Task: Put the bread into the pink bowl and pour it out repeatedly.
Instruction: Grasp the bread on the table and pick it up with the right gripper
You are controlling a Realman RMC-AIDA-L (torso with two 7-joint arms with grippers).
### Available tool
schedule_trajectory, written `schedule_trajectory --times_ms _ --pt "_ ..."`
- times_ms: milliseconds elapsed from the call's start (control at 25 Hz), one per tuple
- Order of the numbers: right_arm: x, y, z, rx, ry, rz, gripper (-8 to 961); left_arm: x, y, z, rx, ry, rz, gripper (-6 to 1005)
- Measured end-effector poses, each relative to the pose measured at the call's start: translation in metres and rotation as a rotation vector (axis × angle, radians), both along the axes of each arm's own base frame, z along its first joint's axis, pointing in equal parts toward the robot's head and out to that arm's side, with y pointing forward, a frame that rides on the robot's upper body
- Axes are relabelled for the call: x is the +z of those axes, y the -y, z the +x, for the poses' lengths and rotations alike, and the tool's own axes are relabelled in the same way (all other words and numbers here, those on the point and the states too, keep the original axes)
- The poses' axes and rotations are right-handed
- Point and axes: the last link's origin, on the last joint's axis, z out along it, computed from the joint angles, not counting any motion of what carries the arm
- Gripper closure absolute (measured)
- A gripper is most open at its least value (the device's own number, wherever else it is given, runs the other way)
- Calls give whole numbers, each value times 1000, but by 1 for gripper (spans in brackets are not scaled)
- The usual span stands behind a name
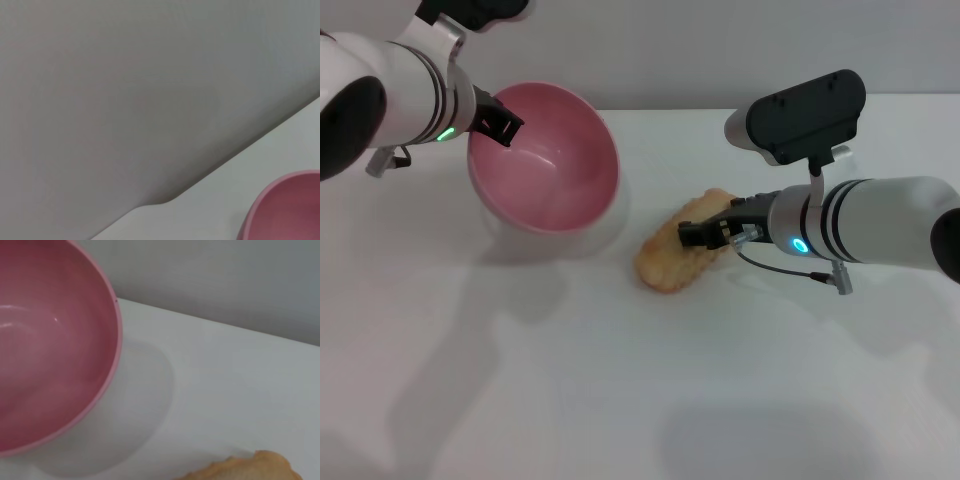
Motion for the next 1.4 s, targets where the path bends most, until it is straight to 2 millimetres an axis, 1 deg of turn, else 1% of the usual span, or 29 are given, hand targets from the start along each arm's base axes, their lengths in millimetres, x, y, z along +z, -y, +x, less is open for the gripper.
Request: schedule_trajectory --times_ms 520,760,960,1080,1400 --pt "0 -7 15 -41 25 9 142 -2 1 1 -5 -2 -7 951" --pt "2 -8 18 -63 27 6 142 -2 1 1 -5 -1 -8 951" --pt "4 -6 17 -33 61 -4 175 -1 0 2 -9 -4 -10 951" --pt "4 -6 16 -29 69 -7 267 -2 0 2 -12 -3 -11 951" --pt "6 -6 13 -10 76 -1 305 -1 -1 3 -13 -1 -9 951"
